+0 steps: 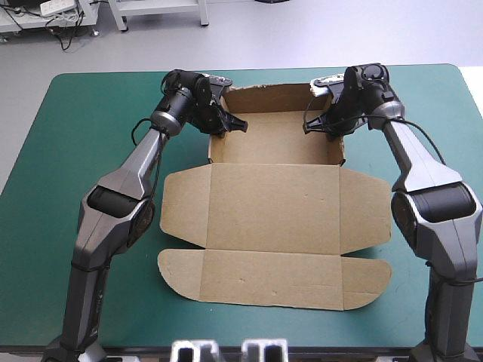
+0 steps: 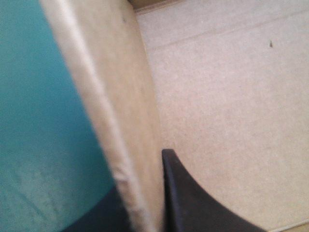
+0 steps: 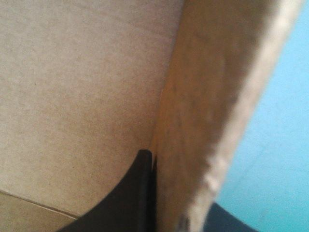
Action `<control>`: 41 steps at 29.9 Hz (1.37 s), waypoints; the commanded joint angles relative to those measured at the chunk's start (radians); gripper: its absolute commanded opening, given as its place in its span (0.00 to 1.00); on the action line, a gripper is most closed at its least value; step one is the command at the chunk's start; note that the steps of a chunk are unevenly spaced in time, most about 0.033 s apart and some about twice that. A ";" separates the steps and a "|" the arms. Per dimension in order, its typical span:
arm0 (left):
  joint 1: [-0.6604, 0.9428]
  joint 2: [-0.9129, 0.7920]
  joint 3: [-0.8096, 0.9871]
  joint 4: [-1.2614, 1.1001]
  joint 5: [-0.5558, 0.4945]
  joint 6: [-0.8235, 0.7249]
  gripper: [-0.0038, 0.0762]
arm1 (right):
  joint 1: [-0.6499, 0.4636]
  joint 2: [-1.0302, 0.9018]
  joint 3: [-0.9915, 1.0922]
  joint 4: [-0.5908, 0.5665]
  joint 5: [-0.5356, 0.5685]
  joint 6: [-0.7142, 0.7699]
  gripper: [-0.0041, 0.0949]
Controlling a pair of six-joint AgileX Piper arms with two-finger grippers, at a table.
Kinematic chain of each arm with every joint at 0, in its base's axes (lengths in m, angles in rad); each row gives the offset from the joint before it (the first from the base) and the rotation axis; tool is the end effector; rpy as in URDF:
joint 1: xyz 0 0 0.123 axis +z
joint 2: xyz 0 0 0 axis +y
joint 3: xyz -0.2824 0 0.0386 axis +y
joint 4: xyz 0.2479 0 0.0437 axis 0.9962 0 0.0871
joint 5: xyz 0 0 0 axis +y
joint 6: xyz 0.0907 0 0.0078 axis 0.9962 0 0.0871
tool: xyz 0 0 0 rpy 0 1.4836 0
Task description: Fold the box
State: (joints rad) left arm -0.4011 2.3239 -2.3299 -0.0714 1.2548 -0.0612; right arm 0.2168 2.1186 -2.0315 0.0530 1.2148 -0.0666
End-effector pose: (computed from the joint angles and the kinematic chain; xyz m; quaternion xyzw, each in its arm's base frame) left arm 0.4625 -0.2029 0.2645 0.1616 0.9651 -0.0810 0.1895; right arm 0.4506 0.1039 0.2807 -0.1343 0.9746 0.0393 0.1746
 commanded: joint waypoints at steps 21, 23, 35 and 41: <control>-0.016 -0.064 -0.031 -0.002 0.042 -0.016 0.66 | 0.013 -0.021 -0.029 0.009 0.042 -0.037 0.80; -0.016 -0.073 -0.031 0.027 0.042 -0.014 0.66 | 0.013 -0.027 -0.029 0.009 0.042 -0.037 0.79; 0.003 -0.187 -0.036 0.071 0.040 -0.013 0.66 | -0.023 -0.140 -0.110 0.010 0.042 -0.038 0.77; 0.003 -0.275 -0.036 0.042 0.040 -0.009 0.65 | -0.025 -0.245 -0.137 0.027 0.042 -0.049 0.73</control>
State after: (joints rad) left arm -0.3981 2.1636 -2.3343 0.0000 1.2507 -0.0651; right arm 0.2007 1.9911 -2.1311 0.0629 1.2411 -0.1014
